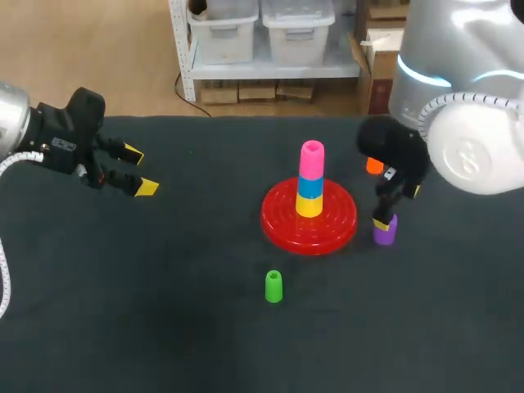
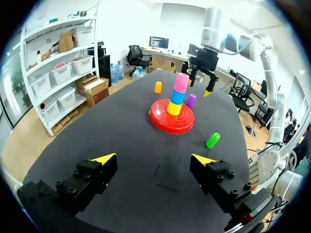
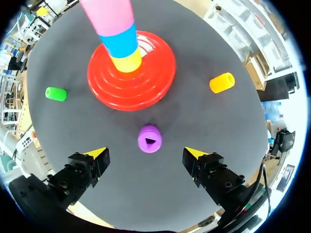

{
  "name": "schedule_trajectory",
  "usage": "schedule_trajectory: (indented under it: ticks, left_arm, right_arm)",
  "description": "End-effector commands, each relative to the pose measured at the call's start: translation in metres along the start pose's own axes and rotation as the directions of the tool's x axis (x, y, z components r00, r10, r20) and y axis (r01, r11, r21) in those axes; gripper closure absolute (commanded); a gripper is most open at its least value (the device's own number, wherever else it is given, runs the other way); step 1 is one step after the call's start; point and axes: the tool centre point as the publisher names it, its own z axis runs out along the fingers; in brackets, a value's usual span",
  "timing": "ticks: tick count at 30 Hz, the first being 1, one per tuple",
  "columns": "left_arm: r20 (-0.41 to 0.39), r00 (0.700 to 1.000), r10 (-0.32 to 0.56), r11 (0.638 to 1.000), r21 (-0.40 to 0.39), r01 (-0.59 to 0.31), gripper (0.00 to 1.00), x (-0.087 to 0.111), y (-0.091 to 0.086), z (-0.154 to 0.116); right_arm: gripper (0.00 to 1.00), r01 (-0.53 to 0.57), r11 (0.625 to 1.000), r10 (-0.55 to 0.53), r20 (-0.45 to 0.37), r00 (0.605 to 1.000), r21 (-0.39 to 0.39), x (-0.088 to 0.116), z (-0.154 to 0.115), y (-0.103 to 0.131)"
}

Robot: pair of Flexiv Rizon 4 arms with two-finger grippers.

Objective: Pick up and stack the cylinders on the red base in this order: pink,purple,orange,green

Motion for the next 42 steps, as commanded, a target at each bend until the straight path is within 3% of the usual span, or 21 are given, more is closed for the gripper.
schedule_trajectory:
  ticks: [1, 16, 22, 36, 42]
  left_arm:
    - [0.002, 1.0, 0.001, 1.0, 0.0, -0.001, 0.0, 0.001, 0.0, 0.0]
    - [0.002, 1.0, 0.001, 1.0, 0.0, -0.001, 0.0, 0.001, 0.0, 0.0]
    - [0.002, 1.0, 0.001, 1.0, 0.0, -0.001, 0.0, 0.001, 0.0, 0.0]
    - [0.002, 1.0, 0.001, 1.0, 0.0, -0.001, 0.0, 0.001, 0.0, 0.0]
    - [0.002, 1.0, 0.001, 1.0, 0.0, -0.001, 0.0, 0.001, 0.0, 0.0]
  right_arm:
    - [0.0, 0.012, 1.0, -0.012, -0.018, 1.0, -0.014, -0.01, 0.009, -0.009]
    - [0.0, 0.032, 0.998, -0.035, -0.05, 0.998, -0.053, -0.018, 0.035, -0.007]
    - [0.16, 0.016, 0.999, -0.018, -0.045, 0.999, -0.047, -0.014, 0.037, -0.005]
    - [0.18, 0.013, 1.0, -0.013, -0.052, 0.999, 0.003, -0.011, 0.032, -0.006]
    - [0.27, 0.003, 1.0, -0.003, -0.049, 0.999, 0.002, -0.009, 0.034, -0.005]
